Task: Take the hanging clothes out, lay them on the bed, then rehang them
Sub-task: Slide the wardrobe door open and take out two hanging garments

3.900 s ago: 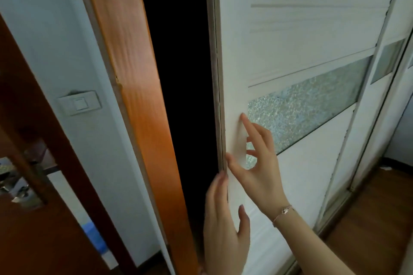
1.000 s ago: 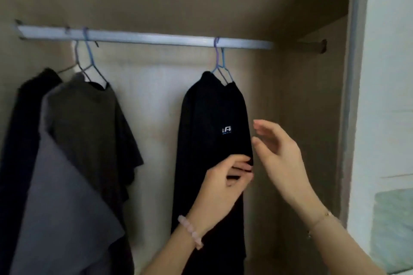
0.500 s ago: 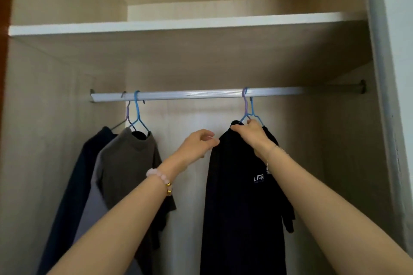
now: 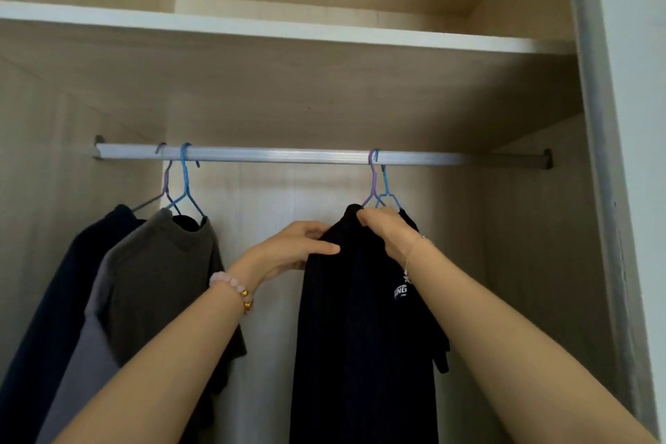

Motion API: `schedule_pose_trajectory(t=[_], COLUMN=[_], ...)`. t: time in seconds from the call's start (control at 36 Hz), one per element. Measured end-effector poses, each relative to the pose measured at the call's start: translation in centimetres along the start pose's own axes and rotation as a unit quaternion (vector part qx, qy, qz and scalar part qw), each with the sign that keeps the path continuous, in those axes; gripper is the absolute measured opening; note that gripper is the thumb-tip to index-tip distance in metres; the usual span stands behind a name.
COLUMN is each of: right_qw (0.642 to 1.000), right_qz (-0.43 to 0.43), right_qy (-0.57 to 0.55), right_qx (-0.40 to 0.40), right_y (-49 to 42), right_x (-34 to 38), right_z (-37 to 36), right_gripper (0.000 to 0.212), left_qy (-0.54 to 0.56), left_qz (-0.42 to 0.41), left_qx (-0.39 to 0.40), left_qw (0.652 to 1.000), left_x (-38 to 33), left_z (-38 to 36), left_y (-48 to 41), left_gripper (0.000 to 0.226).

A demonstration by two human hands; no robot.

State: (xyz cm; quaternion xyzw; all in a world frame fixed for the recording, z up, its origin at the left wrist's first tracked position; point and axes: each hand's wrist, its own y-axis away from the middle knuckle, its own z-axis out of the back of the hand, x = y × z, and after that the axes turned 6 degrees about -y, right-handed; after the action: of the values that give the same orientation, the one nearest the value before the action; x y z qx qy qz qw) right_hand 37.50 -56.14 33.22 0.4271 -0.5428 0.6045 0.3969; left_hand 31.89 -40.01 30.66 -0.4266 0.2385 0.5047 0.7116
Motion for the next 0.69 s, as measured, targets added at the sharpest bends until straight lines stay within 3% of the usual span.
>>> schedule_pose_trajectory(t=[0.17,0.25,0.33,0.47,0.69], right_qw=[0.992,0.993,0.992,0.989,0.988], right_qz=[0.051,0.048,0.044,0.055,0.07], right_qy=[0.088,0.063,-0.002,-0.051,-0.066], right_qx=[-0.073,-0.092,-0.122,-0.13,-0.121], right_y=[-1.3,-1.8,-2.5,-2.9,-4.4], right_x=[-1.0,-1.1,-0.9,0.5,3.4], right_z=[1.3,2.2,3.1,4.8,6.6], right_gripper=[0.023,0.026,0.032,0.001,0.009], left_qy=[-0.054,-0.096,-0.111,-0.068,-0.044], left_qz=[0.017,0.013,0.007,0.051,0.056], left_qx=[-0.014,-0.008,0.005,0.019,-0.022], left_qw=[0.998,0.995,0.994,0.996,0.997], left_x=[-0.4,-1.5,-2.4,-2.6,-2.1], left_z=[0.2,-0.4,-1.1,-1.4,-0.8], left_y=[-1.2,-2.2,-3.2,-4.2,-5.9], left_gripper=[0.029,0.043,0.041,0.032,0.041])
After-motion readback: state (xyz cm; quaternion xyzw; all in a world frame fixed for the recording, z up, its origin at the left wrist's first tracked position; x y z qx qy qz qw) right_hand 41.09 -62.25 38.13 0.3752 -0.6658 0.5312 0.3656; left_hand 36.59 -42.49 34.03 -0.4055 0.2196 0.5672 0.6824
